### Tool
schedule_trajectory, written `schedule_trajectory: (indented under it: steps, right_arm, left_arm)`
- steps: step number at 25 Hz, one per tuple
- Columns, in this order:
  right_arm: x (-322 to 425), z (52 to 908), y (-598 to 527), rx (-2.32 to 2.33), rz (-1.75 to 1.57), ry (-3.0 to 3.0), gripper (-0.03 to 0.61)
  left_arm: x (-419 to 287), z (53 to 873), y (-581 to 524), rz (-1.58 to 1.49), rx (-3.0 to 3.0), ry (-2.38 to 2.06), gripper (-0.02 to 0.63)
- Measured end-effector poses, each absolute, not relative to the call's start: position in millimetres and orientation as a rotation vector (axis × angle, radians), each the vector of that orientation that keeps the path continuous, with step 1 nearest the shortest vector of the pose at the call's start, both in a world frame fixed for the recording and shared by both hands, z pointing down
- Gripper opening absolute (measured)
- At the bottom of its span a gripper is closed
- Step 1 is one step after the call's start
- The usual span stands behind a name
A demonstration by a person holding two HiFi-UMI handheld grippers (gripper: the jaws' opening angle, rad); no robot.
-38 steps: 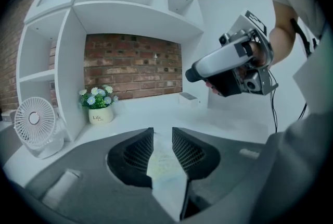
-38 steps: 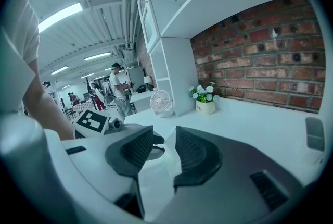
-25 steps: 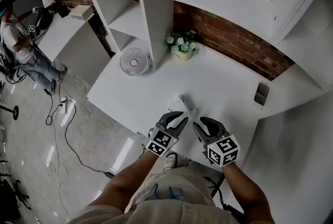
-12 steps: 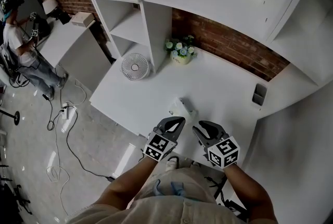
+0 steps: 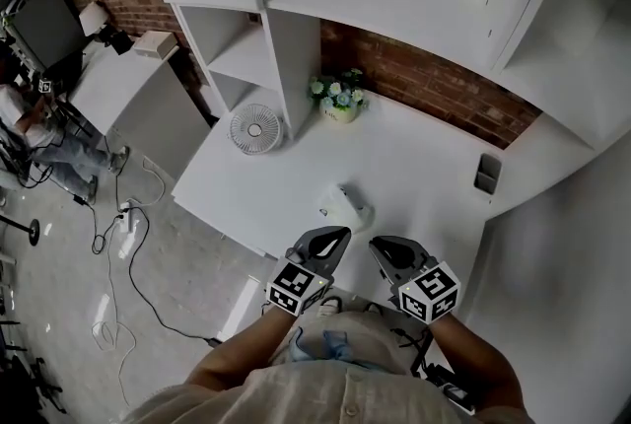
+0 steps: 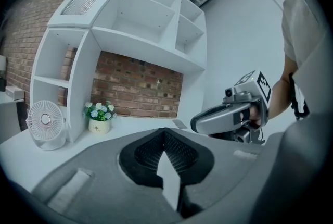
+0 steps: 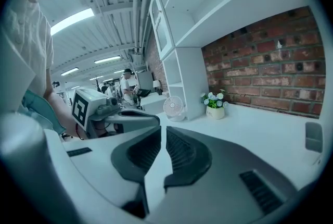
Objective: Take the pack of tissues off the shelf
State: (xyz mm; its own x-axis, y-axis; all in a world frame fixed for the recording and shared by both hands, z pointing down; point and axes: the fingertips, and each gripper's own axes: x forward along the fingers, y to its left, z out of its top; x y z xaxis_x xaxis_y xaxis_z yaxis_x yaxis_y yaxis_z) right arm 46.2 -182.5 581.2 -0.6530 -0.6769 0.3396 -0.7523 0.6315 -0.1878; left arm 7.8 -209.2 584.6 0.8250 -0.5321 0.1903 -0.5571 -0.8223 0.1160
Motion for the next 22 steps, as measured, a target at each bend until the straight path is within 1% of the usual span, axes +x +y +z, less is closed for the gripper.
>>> schedule_trajectory:
  steps: [3,22]
  right_arm:
    - [45,577,-182,1.179,0.466,-2.633,0.032]
    - [34,582,-171,1.108,0.46,-2.602,0.015]
  left_arm:
    - [6,583,-206,0.214,2.828,-0.858,0.009]
    - [5,583,-193,0.213,2.809,-0.861,0.009]
